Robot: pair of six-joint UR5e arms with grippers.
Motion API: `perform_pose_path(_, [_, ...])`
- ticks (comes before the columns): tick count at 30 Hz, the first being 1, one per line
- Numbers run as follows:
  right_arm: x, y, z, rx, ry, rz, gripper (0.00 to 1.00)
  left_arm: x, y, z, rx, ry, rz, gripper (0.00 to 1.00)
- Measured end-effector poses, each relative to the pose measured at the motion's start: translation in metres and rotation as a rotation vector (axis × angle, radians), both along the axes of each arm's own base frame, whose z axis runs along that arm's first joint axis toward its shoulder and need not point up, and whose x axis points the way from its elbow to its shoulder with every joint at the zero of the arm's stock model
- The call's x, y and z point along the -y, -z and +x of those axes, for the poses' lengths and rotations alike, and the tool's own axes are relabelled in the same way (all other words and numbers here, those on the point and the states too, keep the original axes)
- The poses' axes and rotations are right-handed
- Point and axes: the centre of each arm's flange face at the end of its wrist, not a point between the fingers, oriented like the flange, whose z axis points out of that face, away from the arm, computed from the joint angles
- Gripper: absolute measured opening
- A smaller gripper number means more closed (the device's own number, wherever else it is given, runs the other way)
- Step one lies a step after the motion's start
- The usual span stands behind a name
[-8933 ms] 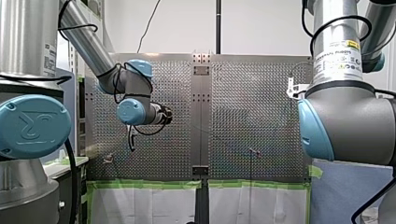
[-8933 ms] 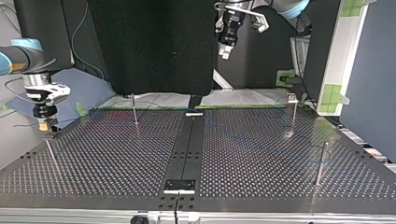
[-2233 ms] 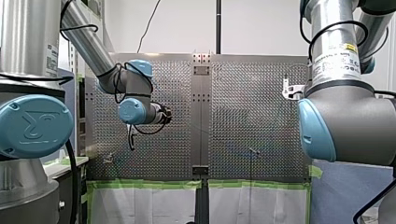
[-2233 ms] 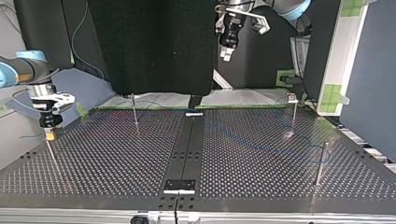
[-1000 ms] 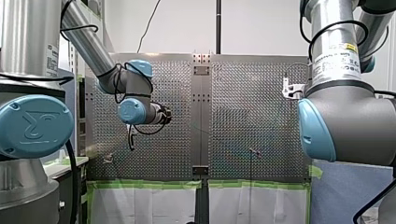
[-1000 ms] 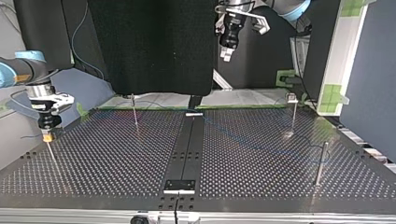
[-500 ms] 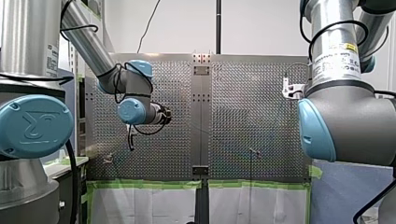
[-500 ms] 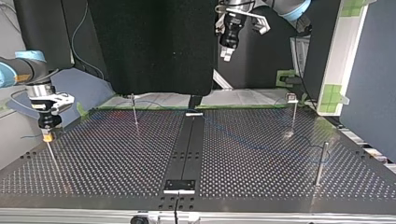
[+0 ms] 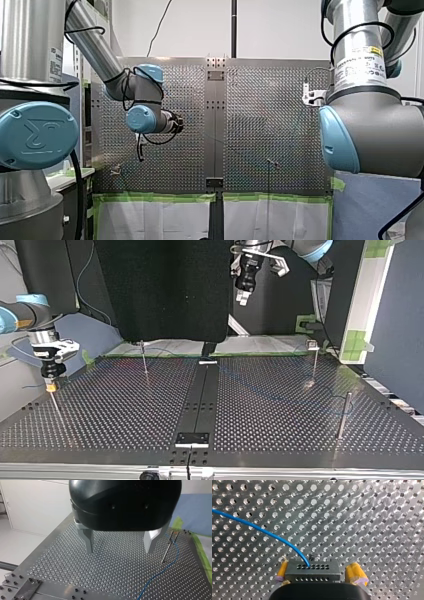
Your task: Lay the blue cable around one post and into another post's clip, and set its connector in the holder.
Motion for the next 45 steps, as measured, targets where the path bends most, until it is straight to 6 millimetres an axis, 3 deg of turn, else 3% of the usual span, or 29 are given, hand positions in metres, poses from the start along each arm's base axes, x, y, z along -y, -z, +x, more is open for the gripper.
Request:
perform_pose_path(24, [0.0,0.0,0.0,0.0,0.0,0.0,1.0,-0.001,0.001,-0.001,-0.003,0.001,-0.001,1.0])
perform_pose_path(36, [0.0,0.0,0.0,0.0,0.0,0.0,1.0,-0.013,0.019,-0.018,-0.015,0.014,-0.043,1.0])
perform_pose_path(45, [0.0,0.0,0.0,0.0,0.0,0.0,1.0,-0.01,0.015,-0.006,-0.004,0.018,-0.057,1.0])
